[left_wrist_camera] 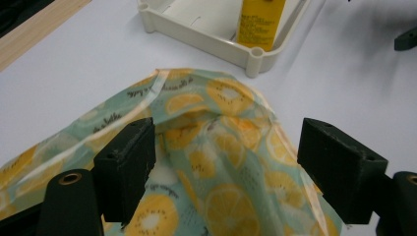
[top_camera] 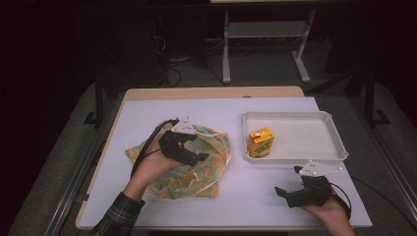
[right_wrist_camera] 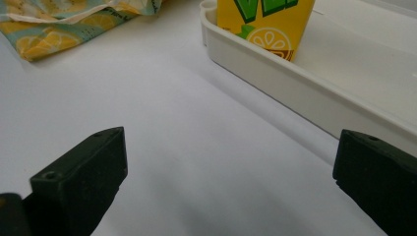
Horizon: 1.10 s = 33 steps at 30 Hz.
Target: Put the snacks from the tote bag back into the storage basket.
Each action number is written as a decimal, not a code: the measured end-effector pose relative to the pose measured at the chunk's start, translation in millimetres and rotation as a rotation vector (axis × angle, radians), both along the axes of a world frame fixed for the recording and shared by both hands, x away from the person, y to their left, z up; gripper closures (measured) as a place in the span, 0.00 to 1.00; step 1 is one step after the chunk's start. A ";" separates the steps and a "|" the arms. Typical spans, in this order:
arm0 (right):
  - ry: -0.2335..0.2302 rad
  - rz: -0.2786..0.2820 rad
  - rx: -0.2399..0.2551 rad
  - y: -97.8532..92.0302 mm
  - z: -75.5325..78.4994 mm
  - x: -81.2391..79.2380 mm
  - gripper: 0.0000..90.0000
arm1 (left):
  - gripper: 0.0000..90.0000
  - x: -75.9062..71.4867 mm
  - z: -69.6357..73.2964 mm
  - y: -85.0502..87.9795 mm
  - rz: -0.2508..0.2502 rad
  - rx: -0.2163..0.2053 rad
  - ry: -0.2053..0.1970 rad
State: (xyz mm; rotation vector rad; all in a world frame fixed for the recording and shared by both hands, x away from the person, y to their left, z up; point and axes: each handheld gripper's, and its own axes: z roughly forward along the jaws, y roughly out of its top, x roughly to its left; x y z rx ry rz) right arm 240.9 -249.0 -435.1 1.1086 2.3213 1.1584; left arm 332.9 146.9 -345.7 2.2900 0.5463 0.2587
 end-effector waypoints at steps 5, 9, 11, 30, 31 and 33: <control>0.014 -0.002 -0.003 -0.1 2.0 2.1 0.00 | 0.24 -9.0 -5.0 15.9 0.009 0.002 -0.015; 0.013 -0.002 -0.002 -0.2 2.8 4.2 0.00 | 0.24 -16.4 -12.8 31.2 0.026 -0.003 -0.020; 0.013 -0.003 0.000 -1.1 3.5 5.7 0.00 | 0.24 -20.2 -15.6 38.7 0.040 -0.007 -0.027; -0.017 0.003 0.031 -5.1 23.8 23.2 0.32 | 0.22 -54.9 -33.7 114.9 0.194 -0.038 -0.055; -0.017 0.007 0.036 -5.5 24.7 24.6 0.36 | 0.22 -56.4 -35.3 118.4 0.202 -0.046 -0.053; -0.011 0.014 0.039 -6.3 26.9 28.9 0.47 | 0.22 -59.6 -38.1 125.3 0.221 -0.055 -0.052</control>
